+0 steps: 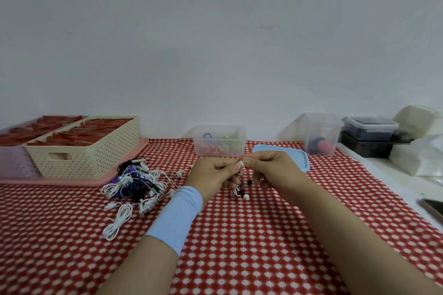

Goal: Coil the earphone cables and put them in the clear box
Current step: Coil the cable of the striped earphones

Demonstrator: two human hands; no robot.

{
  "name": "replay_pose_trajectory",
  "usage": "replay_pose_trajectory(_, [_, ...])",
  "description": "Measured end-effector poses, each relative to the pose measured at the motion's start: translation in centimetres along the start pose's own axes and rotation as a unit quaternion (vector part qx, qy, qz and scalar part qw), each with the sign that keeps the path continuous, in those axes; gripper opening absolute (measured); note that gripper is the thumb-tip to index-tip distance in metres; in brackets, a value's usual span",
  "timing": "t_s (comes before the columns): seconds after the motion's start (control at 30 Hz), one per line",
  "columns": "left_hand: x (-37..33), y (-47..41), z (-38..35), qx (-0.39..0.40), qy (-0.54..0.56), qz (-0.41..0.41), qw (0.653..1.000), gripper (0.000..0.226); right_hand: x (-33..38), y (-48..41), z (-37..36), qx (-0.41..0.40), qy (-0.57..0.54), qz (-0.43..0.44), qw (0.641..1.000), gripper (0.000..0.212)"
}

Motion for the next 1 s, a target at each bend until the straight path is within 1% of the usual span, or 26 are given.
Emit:
replay_pose_trajectory(0.07, [0.1,0.0,0.0,0.0,0.004,0.005,1.0,0.01,0.0,0.1,-0.2,0.016,-0.02,-0.009,1.0,0.012])
replay_pose_trajectory(0.17, [0.2,0.1,-0.2,0.008,0.0,0.012,1.0,0.009,0.1,0.3,-0.3,0.036,-0.015,-0.007,0.999,0.014])
replay_pose_trajectory(0.43, [0.8,0.1,-0.7,0.025,0.029,0.036,0.999,0.012,0.5,0.8,-0.5,0.056,-0.021,-0.012,0.998,0.021])
replay_pose_trajectory(0.6, [1.2,0.1,-0.6,0.019,0.041,0.055,0.998,0.011,1.6,0.7,-0.1,0.021,0.033,0.059,0.997,0.012])
replay_pose_trajectory(0.73, [1.5,0.1,-0.4,0.013,0.05,0.065,0.997,0.011,1.9,0.8,0.1,0.021,0.052,0.074,0.996,0.013])
replay_pose_trajectory(0.83, [1.5,0.1,-0.4,0.017,0.049,0.068,0.996,0.012,1.7,0.8,0.2,0.029,0.041,0.059,0.997,0.012])
replay_pose_trajectory(1.0, [1.1,0.2,-0.6,0.037,0.026,0.048,0.998,0.012,0.5,0.8,0.0,0.062,0.001,-0.004,0.998,0.013])
Point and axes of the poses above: each hand's wrist, its own y-axis away from the middle knuckle, its own z-axis out of the back of the hand, x = y × z, the point moved 9 cm from there along -y, towards the middle knuckle, and after that the axes turned 9 degrees about -x, right-handed, at the moved point
